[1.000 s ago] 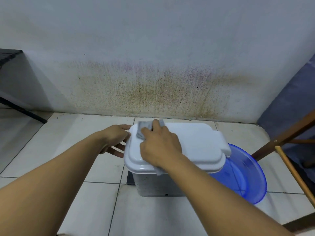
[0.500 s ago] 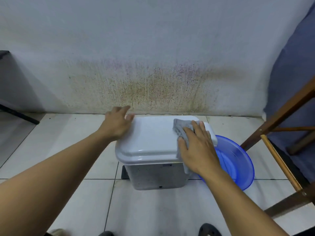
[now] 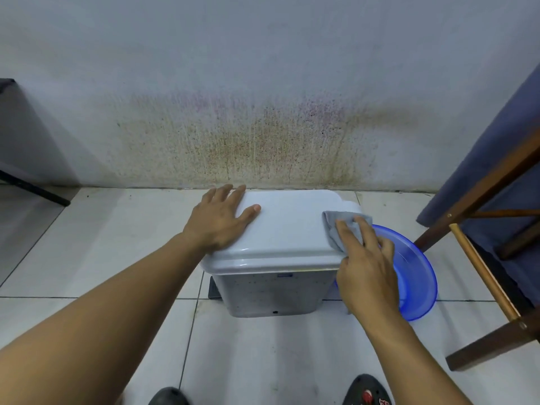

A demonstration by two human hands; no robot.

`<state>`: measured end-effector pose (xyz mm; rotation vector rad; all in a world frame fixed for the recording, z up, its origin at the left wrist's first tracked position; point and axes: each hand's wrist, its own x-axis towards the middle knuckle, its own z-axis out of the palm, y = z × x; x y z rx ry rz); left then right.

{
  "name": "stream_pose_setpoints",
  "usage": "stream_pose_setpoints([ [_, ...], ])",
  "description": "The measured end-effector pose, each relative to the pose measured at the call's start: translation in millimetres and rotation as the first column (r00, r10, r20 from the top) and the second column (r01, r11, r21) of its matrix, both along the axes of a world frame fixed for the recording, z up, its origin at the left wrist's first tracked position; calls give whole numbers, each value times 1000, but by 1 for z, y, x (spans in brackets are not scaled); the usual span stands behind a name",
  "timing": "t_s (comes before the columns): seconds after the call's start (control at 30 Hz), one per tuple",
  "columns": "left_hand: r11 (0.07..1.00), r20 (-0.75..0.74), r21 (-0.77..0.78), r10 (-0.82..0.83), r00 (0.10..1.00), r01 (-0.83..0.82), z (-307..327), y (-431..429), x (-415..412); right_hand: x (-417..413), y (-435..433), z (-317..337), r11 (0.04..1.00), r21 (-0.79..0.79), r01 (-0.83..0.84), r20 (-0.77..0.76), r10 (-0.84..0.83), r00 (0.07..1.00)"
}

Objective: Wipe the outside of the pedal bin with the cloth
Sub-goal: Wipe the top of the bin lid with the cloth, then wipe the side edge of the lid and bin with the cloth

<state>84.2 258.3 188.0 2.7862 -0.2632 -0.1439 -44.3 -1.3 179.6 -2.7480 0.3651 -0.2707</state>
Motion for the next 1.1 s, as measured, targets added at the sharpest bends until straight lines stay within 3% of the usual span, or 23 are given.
stream_pose_setpoints([
  [0.43,1000,33,-16,2,999,-2,-3,-1,1,-33,7,-25,982,59,182,36,-184,982],
  [0.73,1000,-5,11,-21,1000,21,6,-3,3,-55,27,-20,995,-87,55,121,-44,992],
  [0.93,997,-39,66,-30,999,33,8,-2,4,-52,68,-13,997,-51,-58,-16,57,998],
  [1.1,997,-46,73,-31,998,34,7,-3,4,-52,111,9,977,83,-195,-167,206,964],
])
